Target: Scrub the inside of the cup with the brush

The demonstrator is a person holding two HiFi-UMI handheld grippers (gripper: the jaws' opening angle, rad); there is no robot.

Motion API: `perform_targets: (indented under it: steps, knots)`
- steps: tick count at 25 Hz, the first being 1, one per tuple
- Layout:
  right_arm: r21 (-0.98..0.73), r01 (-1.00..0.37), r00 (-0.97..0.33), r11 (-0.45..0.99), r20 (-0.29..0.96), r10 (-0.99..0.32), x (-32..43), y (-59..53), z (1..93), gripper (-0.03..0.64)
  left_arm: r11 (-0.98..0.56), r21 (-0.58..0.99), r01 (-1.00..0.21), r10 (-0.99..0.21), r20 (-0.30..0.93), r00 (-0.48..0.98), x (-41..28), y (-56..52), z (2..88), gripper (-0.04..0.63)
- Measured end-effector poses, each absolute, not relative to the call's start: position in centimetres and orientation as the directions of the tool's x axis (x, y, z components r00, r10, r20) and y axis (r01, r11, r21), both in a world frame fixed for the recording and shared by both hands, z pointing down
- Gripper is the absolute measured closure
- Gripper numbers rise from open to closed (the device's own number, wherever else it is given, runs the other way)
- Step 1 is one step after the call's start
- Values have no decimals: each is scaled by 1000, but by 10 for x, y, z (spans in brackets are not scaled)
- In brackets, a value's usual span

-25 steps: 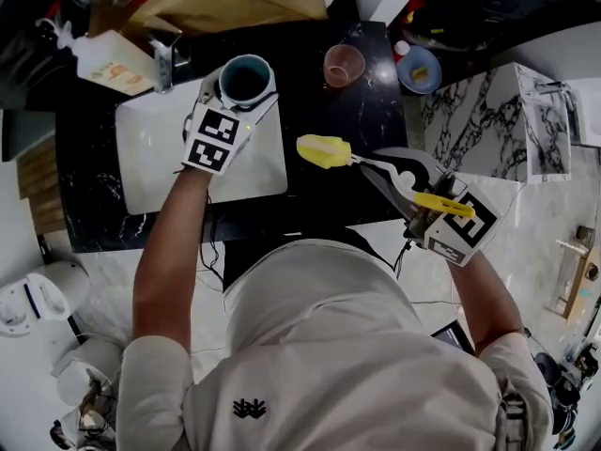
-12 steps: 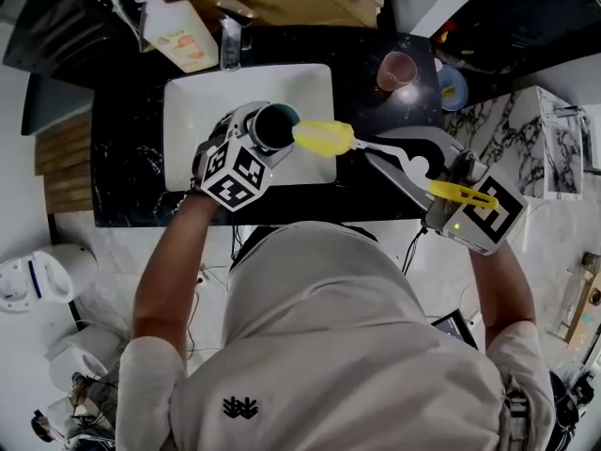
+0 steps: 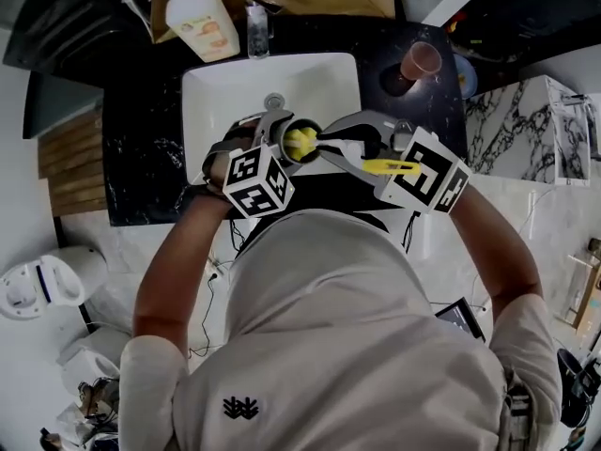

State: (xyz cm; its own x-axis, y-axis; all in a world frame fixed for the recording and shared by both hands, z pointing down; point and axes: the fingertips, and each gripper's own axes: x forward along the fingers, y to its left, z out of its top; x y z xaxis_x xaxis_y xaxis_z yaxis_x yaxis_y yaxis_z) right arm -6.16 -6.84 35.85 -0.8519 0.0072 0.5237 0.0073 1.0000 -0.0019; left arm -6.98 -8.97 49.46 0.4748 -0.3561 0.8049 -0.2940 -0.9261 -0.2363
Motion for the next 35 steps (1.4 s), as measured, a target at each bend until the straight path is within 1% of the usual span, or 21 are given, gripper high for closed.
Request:
perform_targets:
  steps: [3,7,12,21,30,35]
  knots:
    - [-24,14,-834,1000,551,25,-76,-69,378,568,-932,-230,-281,-345,806,481,-73,-86,495,232]
    - [-72,-6,-831,997,554,35,-79,-69,387,568,-933,-212,-290,-335,806,488,-77,-82,498,233]
    - [-100,-35,-840,994,542,25,-71,-73,386,568,-933,-179,-311,-317,818,480,-81,-83,510,233]
    - [-131,-80,-860,988,511,-2,-41,-88,363,568,-929,-63,-364,-246,841,483,-80,-85,525,233]
    - [-150,-1,-834,989,546,82,-71,-80,389,568,-941,-24,-339,-196,852,484,-70,-77,528,232]
    - [-196,23,-811,980,570,132,-82,-78,409,568,-949,-16,-315,-180,848,499,-64,-69,525,232]
